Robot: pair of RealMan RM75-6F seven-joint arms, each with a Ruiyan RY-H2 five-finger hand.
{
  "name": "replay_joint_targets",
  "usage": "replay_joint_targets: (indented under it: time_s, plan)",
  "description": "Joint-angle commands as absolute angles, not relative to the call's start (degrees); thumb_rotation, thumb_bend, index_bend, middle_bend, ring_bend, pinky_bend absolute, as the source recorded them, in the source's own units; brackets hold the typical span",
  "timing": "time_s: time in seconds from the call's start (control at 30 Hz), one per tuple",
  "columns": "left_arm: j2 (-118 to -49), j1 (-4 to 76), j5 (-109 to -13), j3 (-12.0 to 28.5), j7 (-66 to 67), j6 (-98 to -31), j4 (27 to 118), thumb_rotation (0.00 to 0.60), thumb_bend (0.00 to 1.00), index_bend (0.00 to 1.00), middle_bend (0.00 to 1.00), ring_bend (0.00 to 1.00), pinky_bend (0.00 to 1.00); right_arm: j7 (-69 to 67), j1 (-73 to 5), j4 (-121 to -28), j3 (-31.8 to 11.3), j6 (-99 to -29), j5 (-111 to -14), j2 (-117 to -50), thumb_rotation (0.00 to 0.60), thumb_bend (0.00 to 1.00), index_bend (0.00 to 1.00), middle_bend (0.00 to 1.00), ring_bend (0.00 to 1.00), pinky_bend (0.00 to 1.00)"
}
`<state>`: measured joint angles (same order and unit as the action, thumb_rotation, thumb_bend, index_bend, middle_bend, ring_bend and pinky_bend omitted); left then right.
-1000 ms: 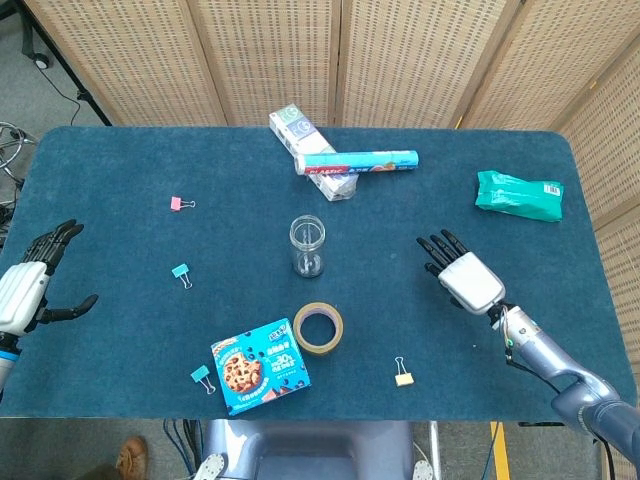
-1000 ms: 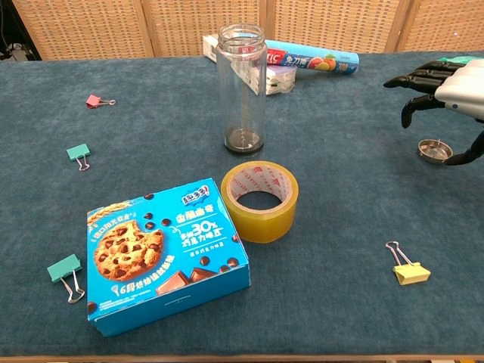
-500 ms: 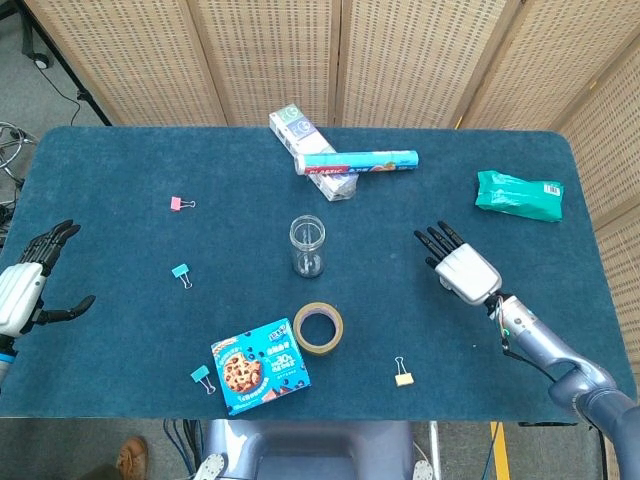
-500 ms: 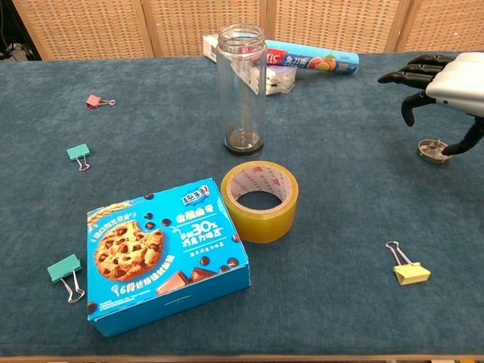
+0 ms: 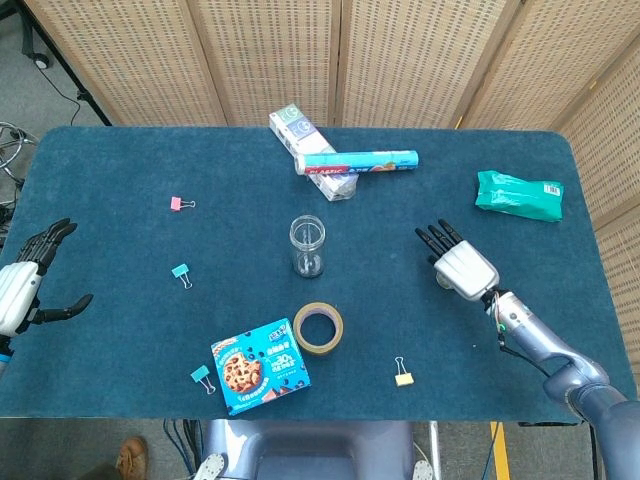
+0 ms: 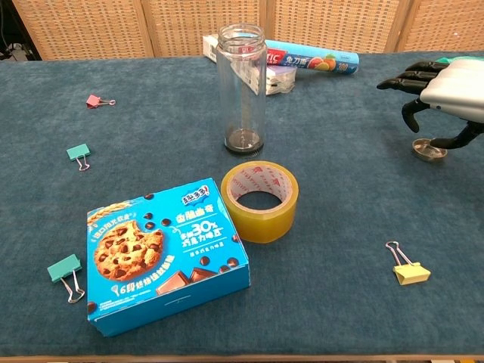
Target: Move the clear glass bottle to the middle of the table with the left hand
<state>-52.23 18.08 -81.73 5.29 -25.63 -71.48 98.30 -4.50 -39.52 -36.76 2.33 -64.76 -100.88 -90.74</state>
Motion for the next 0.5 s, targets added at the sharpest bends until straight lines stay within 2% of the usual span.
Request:
replay_joint_targets:
  time_s: [0.03, 0.5]
  plan:
    - [-52.2, 18.1, -81.8, 5.4, -25.8, -71.4, 98.2, 0.600, 0.25, 0.00, 0.00, 0.00, 0.00, -4.9, -39.6, -36.4, 2.6, -64.9, -100.7, -91.0, 0.600, 0.39, 0.49, 0.00, 0.00, 0.00]
    - [-52.4, 18.0, -82.2, 5.6, -26.2, -71.2, 98.1, 0.600, 0.25, 0.00, 0.00, 0.00, 0.00, -6.2, -39.8, -35.7, 3.5, -64.5, -99.8, -91.4, 0.600, 0.39, 0.51, 0.00, 0.00, 0.00]
